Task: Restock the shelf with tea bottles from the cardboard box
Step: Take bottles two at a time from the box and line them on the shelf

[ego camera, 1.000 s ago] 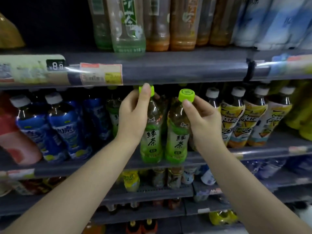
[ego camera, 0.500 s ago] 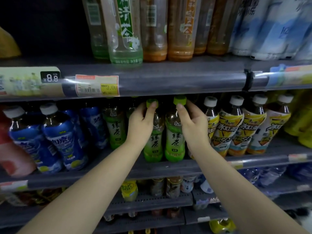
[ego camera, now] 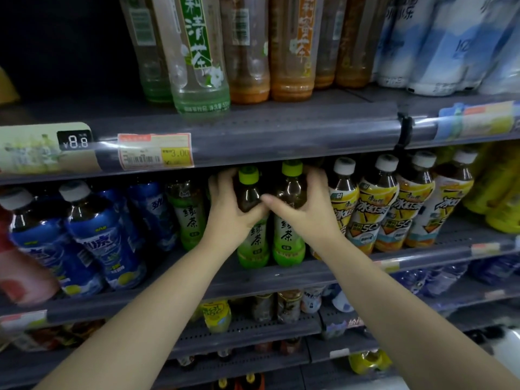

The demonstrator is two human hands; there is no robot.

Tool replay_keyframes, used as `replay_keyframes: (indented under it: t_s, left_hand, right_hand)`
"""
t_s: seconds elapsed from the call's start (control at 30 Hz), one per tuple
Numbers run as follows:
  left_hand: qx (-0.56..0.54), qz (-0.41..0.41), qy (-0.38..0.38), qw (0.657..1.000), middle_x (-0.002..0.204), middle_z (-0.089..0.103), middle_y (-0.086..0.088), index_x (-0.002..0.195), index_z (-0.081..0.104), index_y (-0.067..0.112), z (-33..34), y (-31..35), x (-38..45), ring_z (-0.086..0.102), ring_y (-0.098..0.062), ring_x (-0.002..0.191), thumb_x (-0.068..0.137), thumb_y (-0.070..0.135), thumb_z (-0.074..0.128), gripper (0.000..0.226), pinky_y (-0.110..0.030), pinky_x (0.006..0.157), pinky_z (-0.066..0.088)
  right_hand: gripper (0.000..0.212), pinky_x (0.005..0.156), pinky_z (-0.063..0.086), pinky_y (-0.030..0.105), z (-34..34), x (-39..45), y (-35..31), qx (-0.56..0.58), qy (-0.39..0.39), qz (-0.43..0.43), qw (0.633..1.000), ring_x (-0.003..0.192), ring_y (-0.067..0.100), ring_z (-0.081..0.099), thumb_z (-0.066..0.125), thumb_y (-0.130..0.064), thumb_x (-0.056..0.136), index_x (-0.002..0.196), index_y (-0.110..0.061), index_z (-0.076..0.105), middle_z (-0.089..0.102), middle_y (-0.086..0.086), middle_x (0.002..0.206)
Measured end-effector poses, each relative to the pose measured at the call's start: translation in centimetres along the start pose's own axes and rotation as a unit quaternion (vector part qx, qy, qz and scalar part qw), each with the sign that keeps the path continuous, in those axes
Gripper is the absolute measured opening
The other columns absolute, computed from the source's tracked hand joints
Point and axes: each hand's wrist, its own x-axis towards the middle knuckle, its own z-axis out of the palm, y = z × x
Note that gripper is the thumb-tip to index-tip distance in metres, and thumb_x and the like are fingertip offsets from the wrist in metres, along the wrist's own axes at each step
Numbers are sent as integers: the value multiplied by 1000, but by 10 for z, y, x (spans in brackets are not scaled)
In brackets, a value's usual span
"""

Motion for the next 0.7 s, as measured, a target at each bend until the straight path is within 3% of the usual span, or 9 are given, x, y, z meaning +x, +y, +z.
replay_keyframes:
  t_s: [0.13,0.27,0.4,0.47,0.57,0.7]
  left_hand:
    - [24,31,65,997,124,47,-5,127,47,15,2,2,-3,47,-20,118,70,40,76,68,-30,95,38]
    - [70,31,105,991,126,55,-1,129,50,20,6,-3,-16,44,-20,120,73,50,71,67,-32,97,37]
    - [51,38,90,994,137,47,-4,136,46,18,7,-13,-27,41,-18,127,74,42,74,72,-32,108,33]
    - [38,35,96,994,137,42,-6,136,44,15,6,-14,-30,37,-11,127,72,35,78,75,-16,108,25]
    - [28,21,104,994,133,41,-9,135,43,13,6,-13,-33,34,-3,121,69,27,80,77,-2,103,19]
    - [20,-2,91,996,132,40,-5,138,39,21,7,-12,-34,34,1,117,71,18,78,78,-10,101,24]
  right_hand:
    - [54,89,46,22,-4,3,-1,-4,19,-33,999,106,9,55,75,-41,74,119,-21,52,57,-3,115]
    - [44,84,46,9,2,0,1,-1,53,-65,996,103,5,59,70,-34,80,118,-18,55,64,-5,110]
    - [59,98,45,28,12,0,4,-44,62,-54,996,118,13,53,64,-37,84,133,-12,43,58,4,127]
    - [70,104,41,32,17,0,3,-51,55,-28,997,129,18,45,60,-39,86,141,-9,28,47,9,141]
    - [64,102,38,25,21,-2,-1,-71,75,-37,994,129,19,44,58,-33,88,137,-5,28,45,12,141]
    - [56,103,35,24,25,0,-4,-34,100,-19,994,127,18,43,60,-26,89,134,-5,32,46,10,137]
